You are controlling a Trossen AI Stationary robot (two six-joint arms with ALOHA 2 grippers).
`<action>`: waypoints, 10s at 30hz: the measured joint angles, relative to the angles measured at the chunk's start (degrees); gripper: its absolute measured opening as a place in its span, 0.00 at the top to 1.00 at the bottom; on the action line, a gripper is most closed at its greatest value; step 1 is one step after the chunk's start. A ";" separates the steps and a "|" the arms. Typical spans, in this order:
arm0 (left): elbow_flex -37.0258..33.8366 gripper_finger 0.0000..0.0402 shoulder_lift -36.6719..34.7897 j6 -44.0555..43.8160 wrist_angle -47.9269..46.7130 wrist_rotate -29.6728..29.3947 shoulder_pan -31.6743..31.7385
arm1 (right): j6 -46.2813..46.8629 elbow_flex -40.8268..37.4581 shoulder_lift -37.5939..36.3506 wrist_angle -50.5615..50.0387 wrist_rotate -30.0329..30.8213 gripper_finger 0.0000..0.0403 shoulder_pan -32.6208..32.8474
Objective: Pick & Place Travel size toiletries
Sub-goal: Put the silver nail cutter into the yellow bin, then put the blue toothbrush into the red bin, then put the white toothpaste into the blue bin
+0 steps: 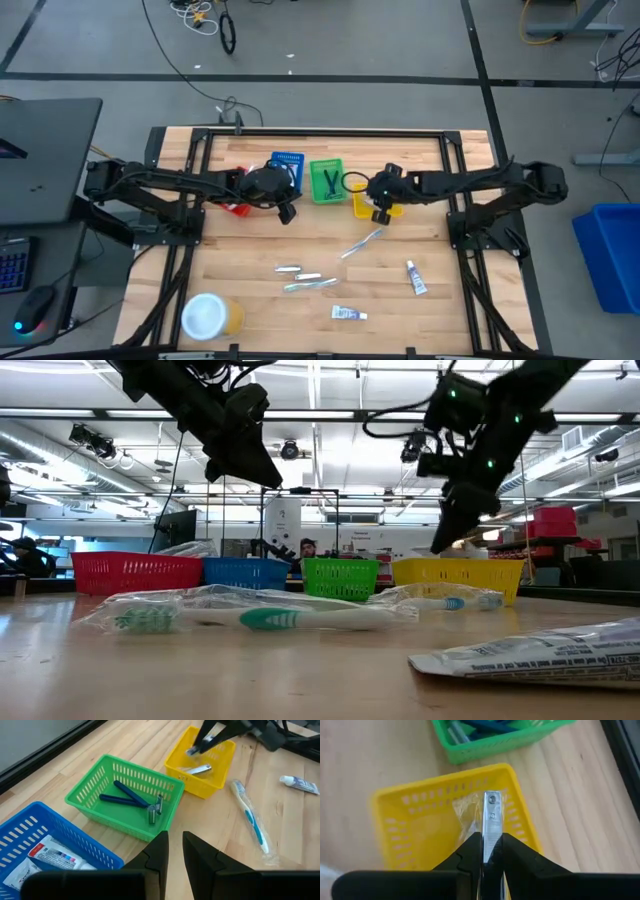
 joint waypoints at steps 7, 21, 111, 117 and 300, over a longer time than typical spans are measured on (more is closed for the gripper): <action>0.01 0.85 -0.01 0.00 0.44 -0.01 0.00 | -2.84 -6.14 0.00 6.90 -4.52 0.78 -2.45; 0.01 0.85 -0.01 0.00 0.87 -0.02 0.00 | -4.30 -6.17 0.00 8.64 -6.34 0.57 -2.52; 1.42 0.56 9.02 14.69 40.60 16.43 -1.18 | 8.75 -10.70 1.34 86.14 -12.29 0.93 7.48; 3.72 0.56 10.29 15.18 40.48 16.44 -1.18 | 9.28 -8.44 5.45 87.39 -13.67 0.93 7.48; 2.07 0.63 9.21 10.59 1.50 2.74 -11.70 | 18.48 -2.88 -3.78 18.34 -16.04 0.50 25.81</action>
